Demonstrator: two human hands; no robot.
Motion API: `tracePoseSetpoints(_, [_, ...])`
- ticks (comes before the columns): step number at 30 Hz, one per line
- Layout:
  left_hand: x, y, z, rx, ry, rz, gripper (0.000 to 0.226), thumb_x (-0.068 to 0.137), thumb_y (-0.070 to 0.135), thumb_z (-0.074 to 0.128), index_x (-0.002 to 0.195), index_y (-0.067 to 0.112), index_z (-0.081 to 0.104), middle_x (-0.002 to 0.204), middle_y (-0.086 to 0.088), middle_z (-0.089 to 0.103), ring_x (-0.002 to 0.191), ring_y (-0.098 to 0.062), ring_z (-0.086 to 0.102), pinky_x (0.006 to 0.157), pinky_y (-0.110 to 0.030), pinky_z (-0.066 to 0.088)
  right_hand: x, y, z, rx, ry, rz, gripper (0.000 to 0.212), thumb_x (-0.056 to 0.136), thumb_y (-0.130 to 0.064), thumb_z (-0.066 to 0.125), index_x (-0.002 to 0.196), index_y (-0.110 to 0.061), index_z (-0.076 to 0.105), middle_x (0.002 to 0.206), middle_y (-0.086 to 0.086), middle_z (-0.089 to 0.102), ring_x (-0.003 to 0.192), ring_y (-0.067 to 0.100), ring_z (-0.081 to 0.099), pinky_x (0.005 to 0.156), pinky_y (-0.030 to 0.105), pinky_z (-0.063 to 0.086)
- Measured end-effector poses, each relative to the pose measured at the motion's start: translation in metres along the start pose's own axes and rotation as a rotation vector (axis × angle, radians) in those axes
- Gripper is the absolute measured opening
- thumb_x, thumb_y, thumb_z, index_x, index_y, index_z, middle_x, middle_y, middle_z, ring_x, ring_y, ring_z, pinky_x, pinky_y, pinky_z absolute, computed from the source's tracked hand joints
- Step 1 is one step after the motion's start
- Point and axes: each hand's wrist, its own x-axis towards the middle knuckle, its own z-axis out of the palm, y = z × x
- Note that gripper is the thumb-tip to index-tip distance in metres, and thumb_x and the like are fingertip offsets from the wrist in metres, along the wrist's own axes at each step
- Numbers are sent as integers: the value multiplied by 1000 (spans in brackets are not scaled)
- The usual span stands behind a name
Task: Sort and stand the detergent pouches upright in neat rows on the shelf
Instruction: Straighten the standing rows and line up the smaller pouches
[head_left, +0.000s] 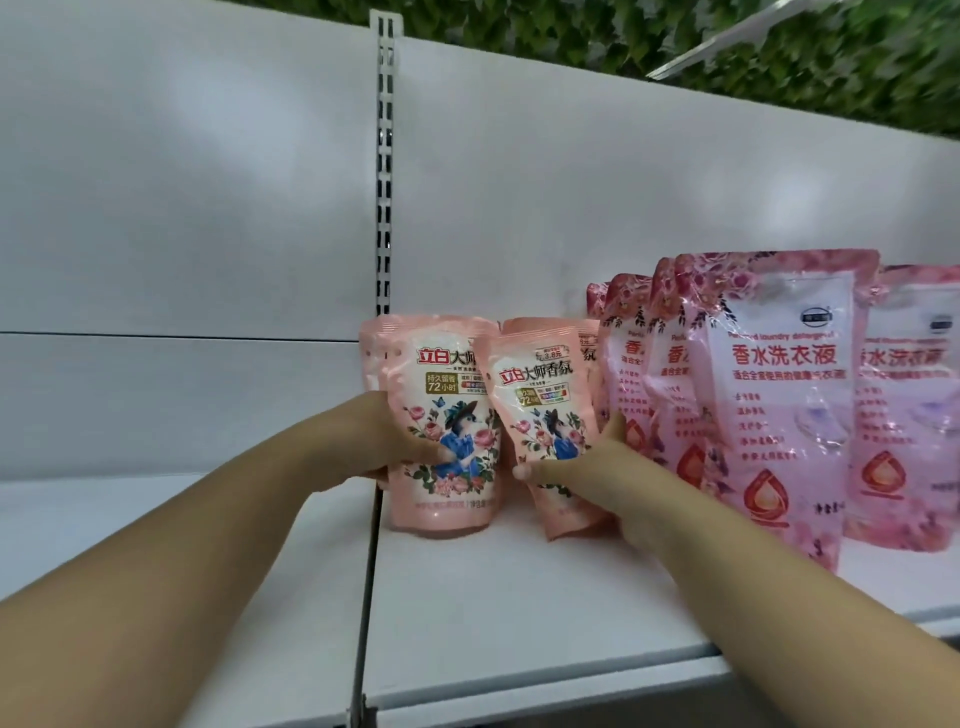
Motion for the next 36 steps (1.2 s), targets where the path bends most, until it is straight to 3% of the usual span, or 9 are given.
tracePoseSetpoints(4, [-5,1,-6,33,-39,-99,29,74,20,75,100,22,61,96,0,71,89,-18,66,75,-35,54,13,5,8,-52,128,15,92,58,-31,86,133,-8,36,126,11,54,114,28,53,100,40,43])
tracePoseSetpoints(6, [-10,3,-8,127,-92,-199,27,76,31,72,98,22,61,97,-1,69,84,-18,64,70,-31,53,17,7,12,-30,155,2,78,57,-30,86,122,-7,49,116,11,60,105,28,58,94,40,48])
tracePoseSetpoints(9, [-15,3,-10,234,-202,-281,30,75,33,72,101,21,61,98,-2,67,71,-14,62,61,-23,50,20,8,12,98,237,-16,72,66,-27,81,122,-6,42,120,11,57,109,30,55,97,41,45])
tracePoseSetpoints(12, [-12,1,-13,229,-164,-270,25,75,27,74,96,19,62,87,1,68,65,-11,61,52,-18,47,24,8,13,50,259,14,77,77,-32,72,133,-3,27,130,12,45,121,32,45,102,35,37])
tracePoseSetpoints(17, [-7,-1,-15,98,-143,-247,20,76,11,72,94,16,64,86,0,71,75,-15,65,62,-27,57,27,10,17,38,191,81,80,80,-40,67,137,-2,27,134,14,44,123,31,43,103,32,35])
tracePoseSetpoints(23, [-5,-5,-11,-52,-193,-238,23,76,2,69,96,10,64,85,-5,74,71,-21,71,64,-29,59,27,10,11,179,205,42,103,74,-35,74,146,-7,6,149,11,27,138,28,27,114,41,23])
tracePoseSetpoints(28, [-4,-6,-12,-76,-183,-242,22,75,1,69,94,10,63,85,-6,74,71,-20,71,66,-29,58,22,7,7,292,175,18,100,73,-44,72,146,-11,12,149,9,27,137,27,26,110,39,23])
tracePoseSetpoints(32, [-4,-7,-12,-91,-174,-243,21,75,0,68,93,9,63,83,-6,74,69,-20,71,64,-29,59,22,4,8,286,210,7,107,75,-50,67,147,-15,-3,154,9,14,140,31,18,112,45,19])
tracePoseSetpoints(36, [-3,-6,-12,-105,-163,-256,22,75,-1,68,94,8,63,82,-7,74,66,-21,71,62,-30,58,19,4,7,286,239,1,100,81,-48,61,147,-11,-4,154,10,14,139,29,20,111,42,20])
